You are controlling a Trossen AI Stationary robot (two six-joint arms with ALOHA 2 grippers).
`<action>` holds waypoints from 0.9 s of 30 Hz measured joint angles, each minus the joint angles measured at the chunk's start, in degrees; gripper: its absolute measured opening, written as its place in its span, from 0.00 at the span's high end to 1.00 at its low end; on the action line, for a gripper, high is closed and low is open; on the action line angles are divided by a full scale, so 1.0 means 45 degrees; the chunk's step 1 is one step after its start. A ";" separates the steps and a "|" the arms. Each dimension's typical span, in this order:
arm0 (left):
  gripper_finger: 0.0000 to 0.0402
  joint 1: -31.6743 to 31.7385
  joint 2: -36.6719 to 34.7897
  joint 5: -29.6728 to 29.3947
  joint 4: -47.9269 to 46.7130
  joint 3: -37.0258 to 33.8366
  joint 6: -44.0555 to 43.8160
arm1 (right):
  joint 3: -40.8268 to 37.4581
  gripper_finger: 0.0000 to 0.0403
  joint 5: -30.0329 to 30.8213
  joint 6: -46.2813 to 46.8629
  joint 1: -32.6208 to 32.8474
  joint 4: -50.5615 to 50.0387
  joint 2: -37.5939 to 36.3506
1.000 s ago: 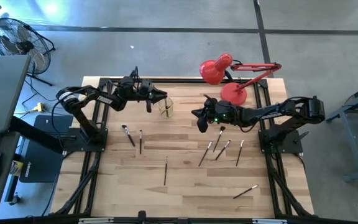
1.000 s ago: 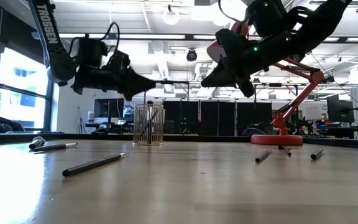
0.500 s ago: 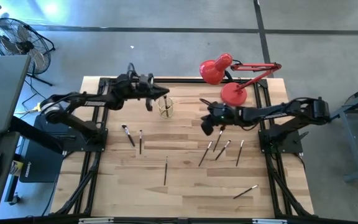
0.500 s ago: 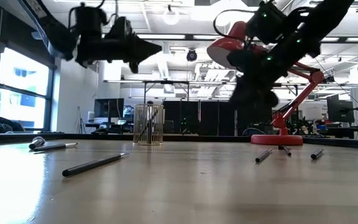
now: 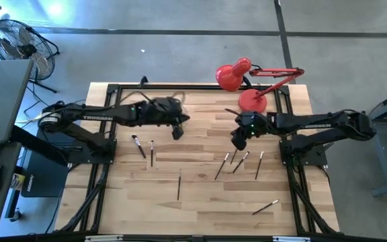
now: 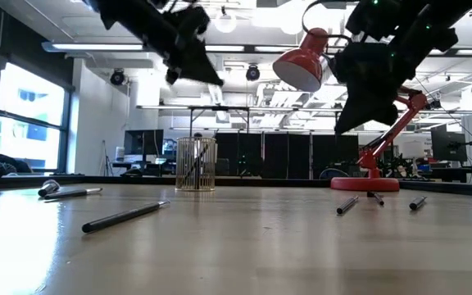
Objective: Put items in baskets/containers
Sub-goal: Put the eyeshadow brush into the wire organizer
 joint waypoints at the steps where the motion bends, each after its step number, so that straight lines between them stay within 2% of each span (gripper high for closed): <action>1: 1.00 -0.0209 0.0117 -0.0296 -0.0718 0.0144 -0.0547 | 0.0000 0.99 0.0005 -0.0230 0.0000 0.0084 -0.0007; 8: 1.00 -0.1105 0.0605 -0.0050 -0.3366 0.0542 -0.3439 | 0.0000 0.99 0.0628 -0.0864 -0.0005 0.0668 -0.0007; 13: 1.00 -0.1564 0.0783 0.0011 -0.4703 0.0555 -0.4075 | 0.0000 1.00 0.1101 0.0429 0.0093 -0.0040 -0.0007; 17: 1.00 -0.1604 0.0786 0.0003 -0.5201 0.0555 -0.3778 | 0.0000 1.00 0.1472 0.1887 0.0638 -0.1142 -0.0007; 21: 1.00 -0.1594 0.0786 0.0030 -0.5412 0.0555 -0.2261 | 0.0000 1.00 0.2207 0.4450 0.1843 -0.2076 -0.0007; 24: 1.00 -0.1589 0.0751 0.0620 -0.5440 0.0457 -0.0650 | 0.0000 1.00 0.2904 0.6774 0.3001 -0.2155 0.0061; 27: 1.00 -0.1258 0.0340 0.1268 -0.5109 -0.0230 0.0178 | 0.0077 1.00 0.3669 0.8999 0.4065 -0.2266 0.0267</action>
